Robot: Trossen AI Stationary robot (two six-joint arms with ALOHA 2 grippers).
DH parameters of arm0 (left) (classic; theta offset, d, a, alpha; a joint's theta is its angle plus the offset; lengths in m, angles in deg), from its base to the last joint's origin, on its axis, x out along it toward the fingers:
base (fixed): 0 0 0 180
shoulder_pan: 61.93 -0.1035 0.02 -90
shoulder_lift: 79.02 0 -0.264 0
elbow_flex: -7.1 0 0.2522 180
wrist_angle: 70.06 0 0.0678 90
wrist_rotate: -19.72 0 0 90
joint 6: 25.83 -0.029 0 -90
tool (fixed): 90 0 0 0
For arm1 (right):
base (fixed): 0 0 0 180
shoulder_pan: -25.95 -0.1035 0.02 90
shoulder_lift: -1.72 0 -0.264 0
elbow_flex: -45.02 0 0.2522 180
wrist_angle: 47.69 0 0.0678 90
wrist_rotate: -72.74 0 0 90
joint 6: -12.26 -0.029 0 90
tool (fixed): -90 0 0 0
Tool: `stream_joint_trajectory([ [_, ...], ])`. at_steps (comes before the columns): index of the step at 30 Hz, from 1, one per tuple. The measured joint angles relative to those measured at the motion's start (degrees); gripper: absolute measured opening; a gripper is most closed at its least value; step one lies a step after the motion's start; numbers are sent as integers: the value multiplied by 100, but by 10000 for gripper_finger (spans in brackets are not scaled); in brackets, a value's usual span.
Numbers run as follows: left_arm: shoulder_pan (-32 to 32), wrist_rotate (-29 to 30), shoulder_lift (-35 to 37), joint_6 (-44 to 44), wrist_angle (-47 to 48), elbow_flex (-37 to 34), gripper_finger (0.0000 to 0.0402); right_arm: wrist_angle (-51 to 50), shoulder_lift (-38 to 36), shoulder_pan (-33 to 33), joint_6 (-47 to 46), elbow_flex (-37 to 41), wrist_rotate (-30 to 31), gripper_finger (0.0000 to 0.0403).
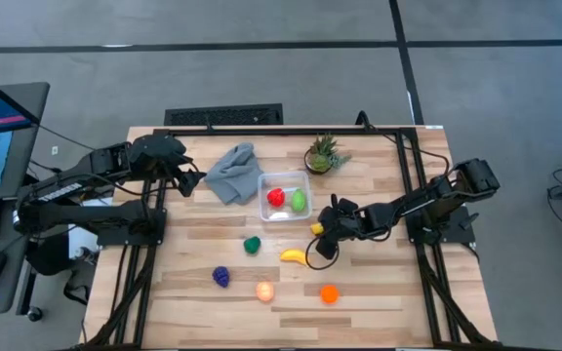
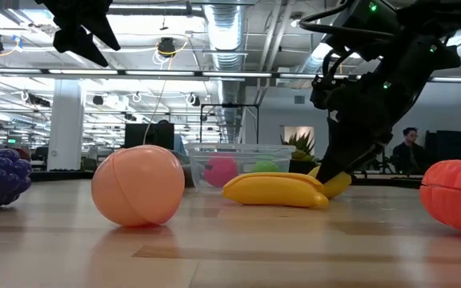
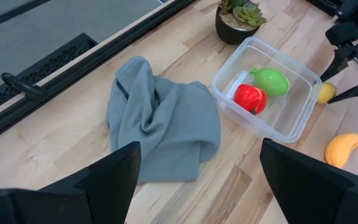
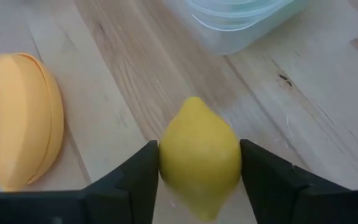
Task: Pick and placing Produce into tupperware
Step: Put the yellow lemon into the transparent bin
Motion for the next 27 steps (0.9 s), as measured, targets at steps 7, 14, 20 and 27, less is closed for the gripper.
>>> stream_joint_trajectory([
  [7, 0, 0, 0, 0, 0, 0, 317, -5, 0, 0, -80, 0, -14, 233],
  [14, -1, -2, -1, 0, 0, 0, 317, -31, -2, 0, -93, -2, -27, 218],
  [20, 0, -2, 0, 0, 0, 0, 317, -46, -2, -8, -211, -2, -30, 231],
  [27, 0, -2, -2, 0, 0, 0, 317, -46, -2, -11, -224, -2, -71, 221],
])
